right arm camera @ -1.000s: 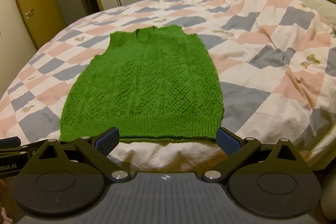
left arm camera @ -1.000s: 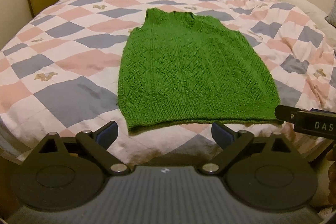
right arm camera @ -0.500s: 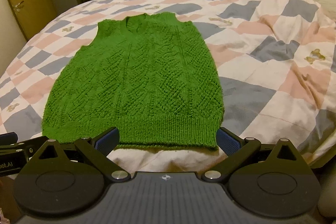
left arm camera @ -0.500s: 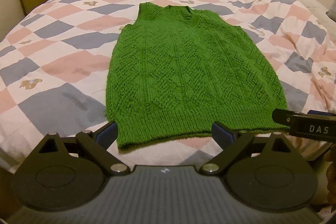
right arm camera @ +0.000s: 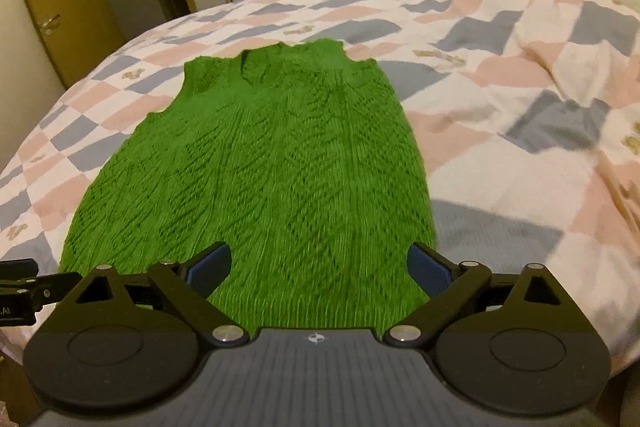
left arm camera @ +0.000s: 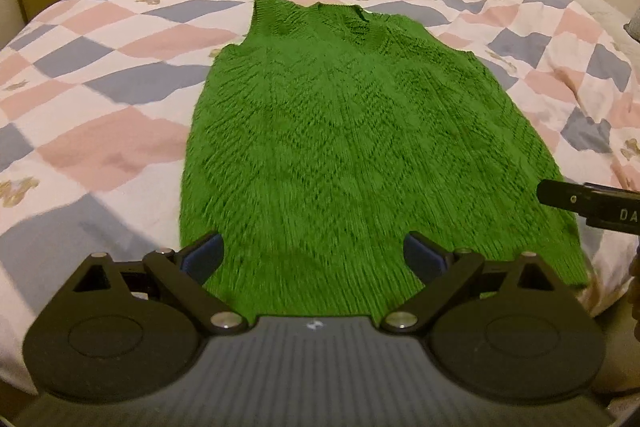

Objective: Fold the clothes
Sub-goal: 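Withdraw both open grippers from the flattened vest, then grasp the vest hem with both grippers and lift it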

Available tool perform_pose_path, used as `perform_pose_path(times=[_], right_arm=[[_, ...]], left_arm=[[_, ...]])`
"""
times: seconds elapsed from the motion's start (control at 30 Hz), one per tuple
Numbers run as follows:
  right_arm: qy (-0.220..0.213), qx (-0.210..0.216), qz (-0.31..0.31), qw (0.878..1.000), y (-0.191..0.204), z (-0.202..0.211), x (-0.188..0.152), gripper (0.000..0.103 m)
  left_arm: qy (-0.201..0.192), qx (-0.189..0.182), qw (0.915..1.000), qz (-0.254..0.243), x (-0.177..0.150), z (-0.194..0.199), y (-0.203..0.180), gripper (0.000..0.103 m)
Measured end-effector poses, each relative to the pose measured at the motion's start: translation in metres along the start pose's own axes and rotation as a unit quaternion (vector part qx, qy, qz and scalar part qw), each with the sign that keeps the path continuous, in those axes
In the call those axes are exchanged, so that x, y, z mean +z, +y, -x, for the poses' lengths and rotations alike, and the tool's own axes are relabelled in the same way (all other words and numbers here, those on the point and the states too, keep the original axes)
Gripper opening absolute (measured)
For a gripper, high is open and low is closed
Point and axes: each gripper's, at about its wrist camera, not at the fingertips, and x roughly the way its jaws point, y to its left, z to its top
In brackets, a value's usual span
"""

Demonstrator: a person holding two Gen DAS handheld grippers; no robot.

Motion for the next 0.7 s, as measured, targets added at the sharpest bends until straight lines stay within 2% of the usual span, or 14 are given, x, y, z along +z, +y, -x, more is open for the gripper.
perform_pose_path(times=[0.2, 0.27, 0.37, 0.43, 0.6, 0.7], right_arm=[[-0.013, 0.066, 0.023, 0.997, -0.012, -0.040, 0.021, 0.088], [-0.019, 0.070, 0.035, 0.997, -0.017, -0.054, 0.030, 0.087], [-0.022, 0.093, 0.048, 0.994, -0.027, -0.074, 0.048, 0.074], [-0.025, 0.110, 0.048, 0.992, -0.034, -0.087, 0.062, 0.061], [-0.025, 0.155, 0.040, 0.987, -0.046, -0.120, 0.098, 0.051], [-0.020, 0.168, 0.037, 0.985, -0.054, -0.141, 0.118, 0.046]], left_arm=[[0.005, -0.030, 0.9995, -0.010, 0.033, -0.046, 0.021, 0.095], [0.006, -0.047, 0.9988, -0.012, 0.045, -0.061, 0.030, 0.095], [-0.005, -0.082, 0.9965, -0.020, 0.066, -0.077, 0.041, 0.094], [-0.014, -0.099, 0.9946, -0.029, 0.081, -0.087, 0.046, 0.091], [-0.018, -0.136, 0.9894, -0.045, 0.115, -0.116, 0.060, 0.081], [-0.015, -0.150, 0.9869, -0.058, 0.133, -0.136, 0.068, 0.075]])
